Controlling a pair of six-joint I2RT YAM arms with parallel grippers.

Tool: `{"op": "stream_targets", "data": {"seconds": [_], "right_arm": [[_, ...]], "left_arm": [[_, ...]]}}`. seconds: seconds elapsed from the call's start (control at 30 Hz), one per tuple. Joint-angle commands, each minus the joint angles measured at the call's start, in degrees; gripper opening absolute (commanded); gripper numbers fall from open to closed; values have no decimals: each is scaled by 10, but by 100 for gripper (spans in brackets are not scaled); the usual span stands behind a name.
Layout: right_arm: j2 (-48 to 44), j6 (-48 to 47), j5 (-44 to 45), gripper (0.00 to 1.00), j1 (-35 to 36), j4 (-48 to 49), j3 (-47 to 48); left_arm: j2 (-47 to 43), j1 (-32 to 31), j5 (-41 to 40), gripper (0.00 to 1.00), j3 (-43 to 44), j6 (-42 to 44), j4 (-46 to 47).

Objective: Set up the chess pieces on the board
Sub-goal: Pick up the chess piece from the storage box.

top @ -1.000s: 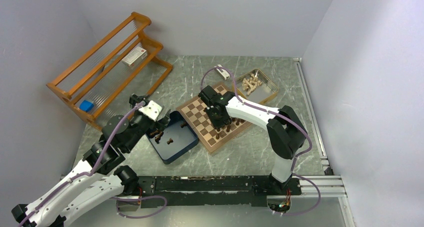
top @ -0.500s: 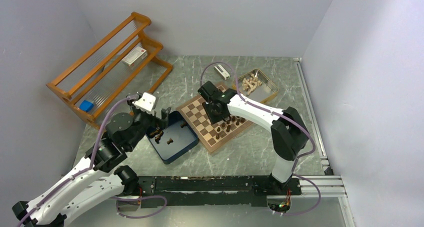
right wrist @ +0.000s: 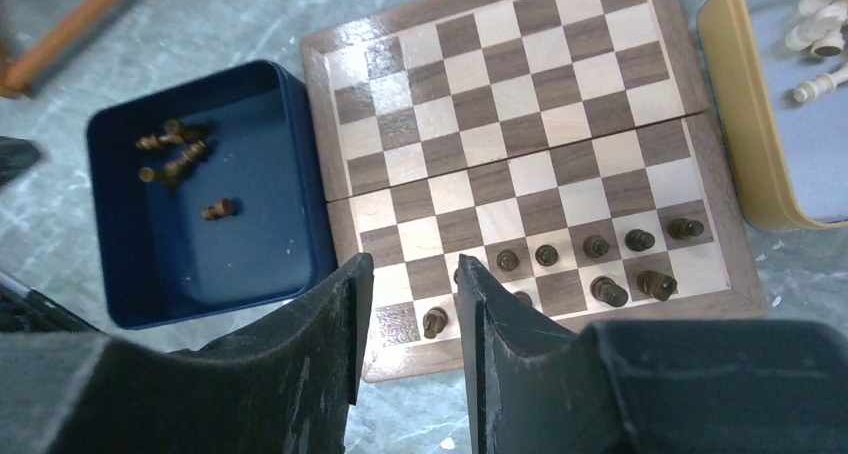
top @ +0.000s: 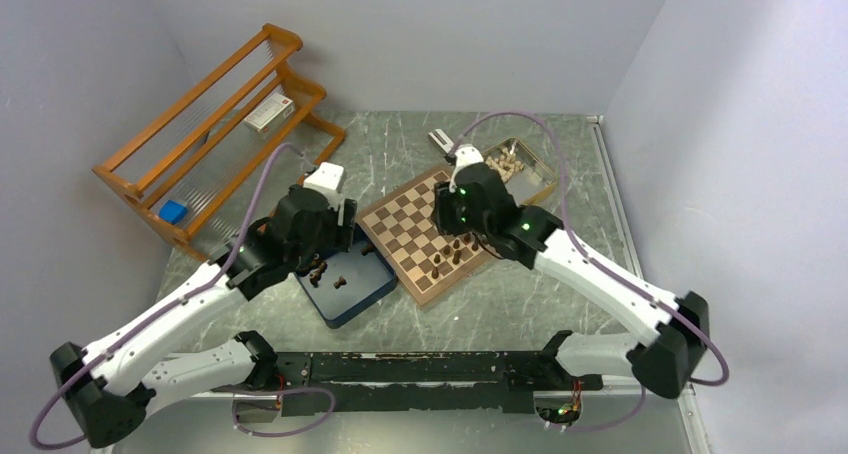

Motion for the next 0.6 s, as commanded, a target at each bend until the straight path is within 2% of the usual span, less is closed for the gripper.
{"op": "stream_targets", "data": {"seconds": [0.0,0.17,0.23,0.33,0.47,0.57], "right_arm": [[-71,16,9,41,0,69,-49],[-131,13,21,41,0,83,-80],[-149,11,26,41,-1,85,-89],[-169,6,24,41,-1,92,-101],[-186,-4,23,41,-1,94,-108],[-188,-10,25,41,-2,89,-105]], "left_arm": [[62,0,42,73,44,-75,-115],[151,22,104,65,55,-80,-149],[181,35,140,64,49,-73,-135],[227,42,180,57,48,-45,-97],[259,42,211,54,49,-16,-41],[258,44,206,56,43,-11,-26]]}}
